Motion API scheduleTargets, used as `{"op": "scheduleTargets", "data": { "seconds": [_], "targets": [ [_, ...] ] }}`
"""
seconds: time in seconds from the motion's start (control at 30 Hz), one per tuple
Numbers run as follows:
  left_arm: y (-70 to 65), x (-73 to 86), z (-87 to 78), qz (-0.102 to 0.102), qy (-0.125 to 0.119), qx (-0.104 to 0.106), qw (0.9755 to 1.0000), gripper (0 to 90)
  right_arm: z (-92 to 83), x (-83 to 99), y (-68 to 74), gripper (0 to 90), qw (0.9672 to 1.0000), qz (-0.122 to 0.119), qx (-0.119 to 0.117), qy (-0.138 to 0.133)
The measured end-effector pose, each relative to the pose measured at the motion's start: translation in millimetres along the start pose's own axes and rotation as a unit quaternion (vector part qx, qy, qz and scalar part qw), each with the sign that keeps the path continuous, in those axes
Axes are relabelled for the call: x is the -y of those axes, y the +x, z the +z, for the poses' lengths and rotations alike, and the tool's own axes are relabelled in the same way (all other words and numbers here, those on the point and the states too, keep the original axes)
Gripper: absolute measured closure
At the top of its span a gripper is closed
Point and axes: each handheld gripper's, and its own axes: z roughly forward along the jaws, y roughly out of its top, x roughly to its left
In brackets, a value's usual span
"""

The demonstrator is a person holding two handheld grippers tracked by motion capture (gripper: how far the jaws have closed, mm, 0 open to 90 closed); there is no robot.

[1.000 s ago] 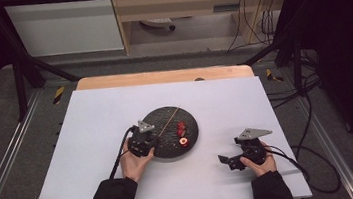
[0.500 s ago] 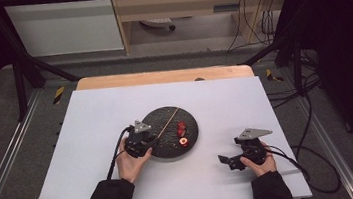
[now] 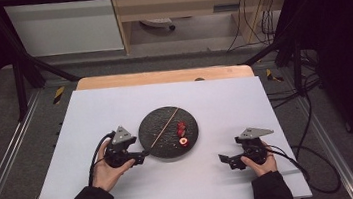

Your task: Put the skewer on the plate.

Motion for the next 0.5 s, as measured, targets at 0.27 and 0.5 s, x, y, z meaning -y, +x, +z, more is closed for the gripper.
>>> {"op": "scheduleTargets", "data": {
  "seconds": [0.27, 0.5],
  "targets": [
    [15.2, 35.2, -18.8, 0.000, 0.009, -0.017, 0.9998, 10.2, 0.6, 0.2, -0.1, 0.6, 1.0000, 0.000, 0.000, 0.003],
    [24.2, 60.7, -33.7, -0.010, -0.001, -0.029, 0.9995, 2.8, 1.1, 1.0, 0.5, 0.5, 1.0000, 0.000, -0.001, 0.007]
  ]
}}
